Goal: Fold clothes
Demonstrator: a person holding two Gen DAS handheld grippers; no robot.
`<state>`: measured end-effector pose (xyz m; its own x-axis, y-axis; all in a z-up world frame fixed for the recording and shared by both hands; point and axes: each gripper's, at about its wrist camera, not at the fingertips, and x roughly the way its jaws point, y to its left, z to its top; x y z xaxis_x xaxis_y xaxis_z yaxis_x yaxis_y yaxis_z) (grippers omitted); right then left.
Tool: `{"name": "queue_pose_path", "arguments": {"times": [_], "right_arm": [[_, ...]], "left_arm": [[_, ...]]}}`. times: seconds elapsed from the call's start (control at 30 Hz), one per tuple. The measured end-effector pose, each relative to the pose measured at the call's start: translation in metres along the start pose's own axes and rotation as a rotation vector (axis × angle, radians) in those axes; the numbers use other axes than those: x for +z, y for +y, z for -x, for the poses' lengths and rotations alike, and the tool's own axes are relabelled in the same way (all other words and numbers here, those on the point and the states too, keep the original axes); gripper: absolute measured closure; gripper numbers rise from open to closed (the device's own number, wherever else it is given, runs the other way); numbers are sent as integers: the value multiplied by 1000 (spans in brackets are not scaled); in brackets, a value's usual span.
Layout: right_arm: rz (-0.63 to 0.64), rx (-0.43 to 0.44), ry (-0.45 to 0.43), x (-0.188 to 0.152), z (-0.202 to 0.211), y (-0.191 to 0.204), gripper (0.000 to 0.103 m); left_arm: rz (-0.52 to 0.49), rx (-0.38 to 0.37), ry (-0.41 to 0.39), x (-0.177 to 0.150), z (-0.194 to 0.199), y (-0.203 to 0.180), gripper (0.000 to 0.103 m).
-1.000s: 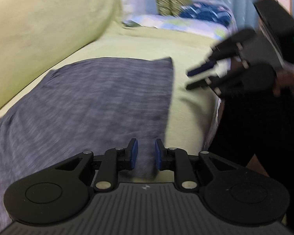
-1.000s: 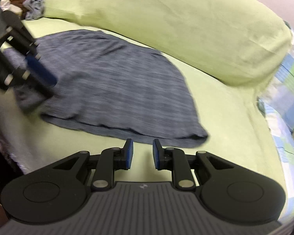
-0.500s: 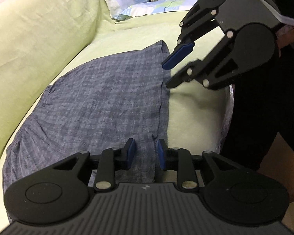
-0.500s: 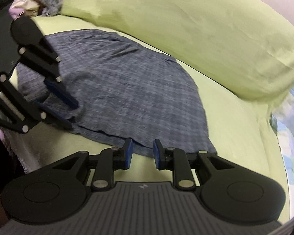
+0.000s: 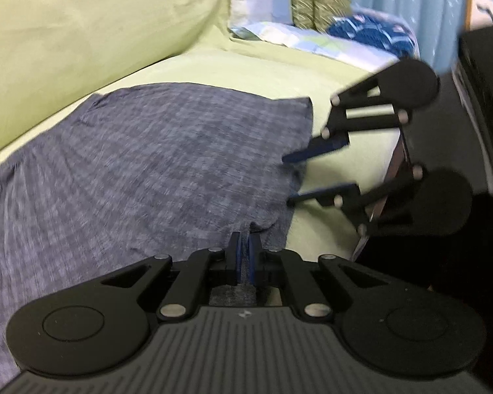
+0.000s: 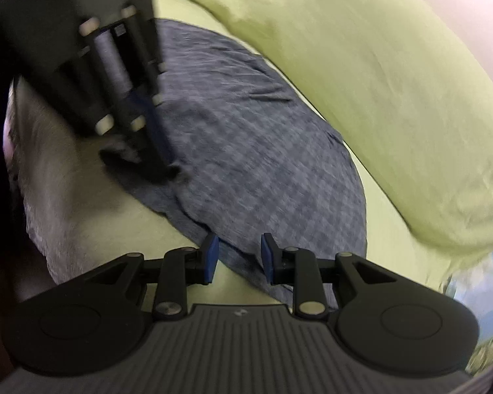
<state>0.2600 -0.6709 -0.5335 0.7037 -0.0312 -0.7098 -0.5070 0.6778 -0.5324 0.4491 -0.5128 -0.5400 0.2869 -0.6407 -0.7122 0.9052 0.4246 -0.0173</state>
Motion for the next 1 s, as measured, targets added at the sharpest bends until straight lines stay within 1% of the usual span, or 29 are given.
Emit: {"name": "queue_pose_path", "arguments": {"times": [0.17, 0.3, 0.33, 0.37, 0.43, 0.5, 0.57, 0.77, 1.0], "right_arm": [[54, 2, -19, 7, -3, 5, 80], [86, 4, -29, 10, -5, 7, 81], [92, 4, -30, 10, -5, 8, 83], [96, 4, -31, 11, -6, 8, 88], [93, 4, -31, 10, -5, 8, 94], [85, 6, -29, 9, -5, 7, 97], [78, 6, -26, 7, -5, 6, 100], [60, 8, -20, 6, -2, 3, 103], [46, 13, -15, 7, -2, 2, 103]], "left_arm": [[-35, -17, 8, 0, 2, -1, 101], [-111, 4, 30, -2, 1, -12, 101], [-125, 9, 34, -3, -1, -14, 101], [-135, 11, 39, -3, -2, -16, 101], [-155, 17, 48, -5, -4, -20, 101], [-167, 23, 56, -6, -5, -21, 101], [-170, 32, 65, -6, -6, -22, 101], [-162, 85, 109, -4, -8, -24, 101], [-166, 84, 107, -5, -7, -24, 101]]}}
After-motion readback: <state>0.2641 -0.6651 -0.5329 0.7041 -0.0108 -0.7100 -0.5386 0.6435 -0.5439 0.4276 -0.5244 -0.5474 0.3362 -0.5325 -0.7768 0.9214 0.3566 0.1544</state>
